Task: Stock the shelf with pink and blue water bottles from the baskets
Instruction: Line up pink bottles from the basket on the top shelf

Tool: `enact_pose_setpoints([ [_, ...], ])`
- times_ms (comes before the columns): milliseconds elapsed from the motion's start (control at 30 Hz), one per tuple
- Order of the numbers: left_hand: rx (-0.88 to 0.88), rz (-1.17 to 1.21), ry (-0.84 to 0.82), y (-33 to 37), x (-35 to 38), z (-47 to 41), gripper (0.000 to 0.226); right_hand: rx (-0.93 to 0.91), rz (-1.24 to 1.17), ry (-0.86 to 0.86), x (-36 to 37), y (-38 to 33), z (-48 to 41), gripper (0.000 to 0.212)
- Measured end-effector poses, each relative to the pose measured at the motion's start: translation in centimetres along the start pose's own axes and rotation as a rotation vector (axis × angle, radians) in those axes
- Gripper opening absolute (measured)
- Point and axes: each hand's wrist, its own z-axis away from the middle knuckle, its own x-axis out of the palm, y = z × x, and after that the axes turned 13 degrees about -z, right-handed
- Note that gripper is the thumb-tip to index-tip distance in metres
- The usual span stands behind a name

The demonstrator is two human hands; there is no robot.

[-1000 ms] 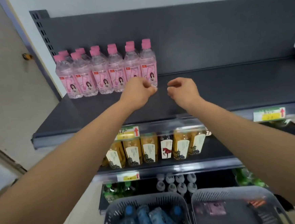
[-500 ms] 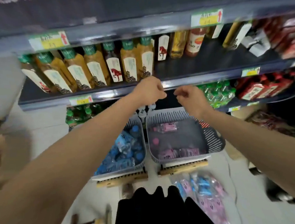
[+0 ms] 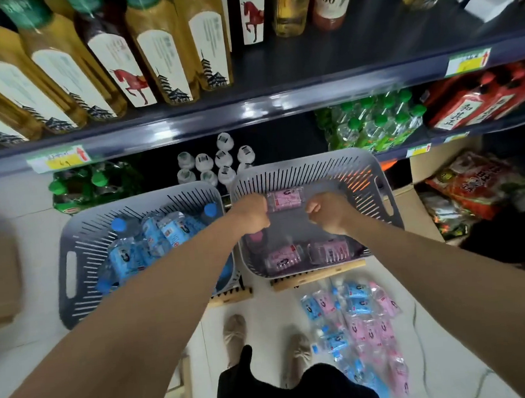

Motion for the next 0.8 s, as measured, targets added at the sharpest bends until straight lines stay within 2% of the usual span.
enact_pose_setpoints([
  [167, 0.010, -0.071, 0.011, 0.3, 2.4, -2.6, 0.033, 0.025, 0.117, -0.123, 2.5, 1.1, -2.2, 0.027],
  [367, 0.033, -0.209, -0.086, -0.3, 6.6, -5.0, 0.031, -0.023, 0.321, -0.333, 7.5, 3.9, -5.0, 0.034],
  [500, 0.085, -0.314, -0.008, -1.1, 8.3, -6.2, 0.029, -0.034, 0.449, -0.447, 10.9, 5.2, -7.3, 0.057],
  [667, 0.077, -0.224, 0.048, -1.7, 9.0, -7.2, 0.042, 0.026, 0.582, -0.561, 13.0, 6.0, -9.8, 0.068],
  [800, 0.068, -0.158, 0.058, -2.0, 9.0, -7.5, 0.047, 0.056, 0.633, -0.492, 13.5, 7.5, -10.9, 0.072],
])
